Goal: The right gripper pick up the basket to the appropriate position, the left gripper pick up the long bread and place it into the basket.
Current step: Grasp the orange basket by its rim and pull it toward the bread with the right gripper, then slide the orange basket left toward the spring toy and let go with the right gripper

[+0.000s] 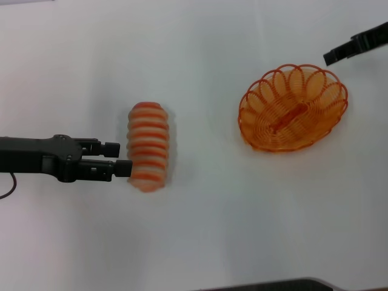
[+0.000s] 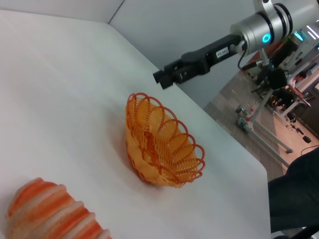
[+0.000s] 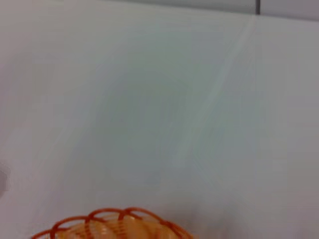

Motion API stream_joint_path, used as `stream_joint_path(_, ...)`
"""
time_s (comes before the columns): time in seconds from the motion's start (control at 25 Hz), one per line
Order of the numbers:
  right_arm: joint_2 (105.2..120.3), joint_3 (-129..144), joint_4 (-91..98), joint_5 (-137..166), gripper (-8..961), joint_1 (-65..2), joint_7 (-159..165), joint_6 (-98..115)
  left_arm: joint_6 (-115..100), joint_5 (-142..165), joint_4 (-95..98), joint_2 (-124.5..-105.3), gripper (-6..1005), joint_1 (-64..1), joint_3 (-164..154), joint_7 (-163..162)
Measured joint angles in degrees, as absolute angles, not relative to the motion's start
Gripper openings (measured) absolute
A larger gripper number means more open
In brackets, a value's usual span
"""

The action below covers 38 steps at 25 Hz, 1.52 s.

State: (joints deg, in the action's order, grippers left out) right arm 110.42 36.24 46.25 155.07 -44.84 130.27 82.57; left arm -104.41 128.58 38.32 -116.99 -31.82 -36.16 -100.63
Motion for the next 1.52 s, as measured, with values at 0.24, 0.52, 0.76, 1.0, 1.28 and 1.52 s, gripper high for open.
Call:
stream_joint_path(0.24, 111.34, 40.1, 45.9, 155.5, 626, -44.5, 131.3, 81.3, -104.4, 128.6, 38.3, -116.96, 779, -32.0, -36.2, -100.8)
stream_joint_path(0.52, 111.80, 42.0, 43.2, 157.5, 528, -44.6, 131.7, 79.5, -104.3, 128.6, 38.3, -116.89, 778, -32.0, -35.4, -100.9)
stream_joint_path(0.76, 112.20, 41.8, 42.6, 157.8, 311, -44.3, 131.0, 78.4, -103.9, 128.6, 38.3, -116.90, 778, -31.8, -34.7, -100.7)
stream_joint_path(1.0, 112.57, 41.4, 42.7, 157.3, 93, -43.7, 129.9, 78.4, -103.9, 128.6, 38.3, -116.97, 778, -31.8, -34.7, -100.7)
stream_joint_path(1.28, 111.22, 38.3, 43.8, 147.0, 92, -40.3, 126.8, 83.7, -103.9, 128.6, 38.3, -117.09, 778, -31.7, -34.7, -100.8)
stream_joint_path(1.52, 110.13, 35.0, 44.1, 135.4, 88, -35.1, 125.6, 86.9, -103.9, 128.6, 38.3, -117.07, 778, -32.1, -34.8, -100.9)
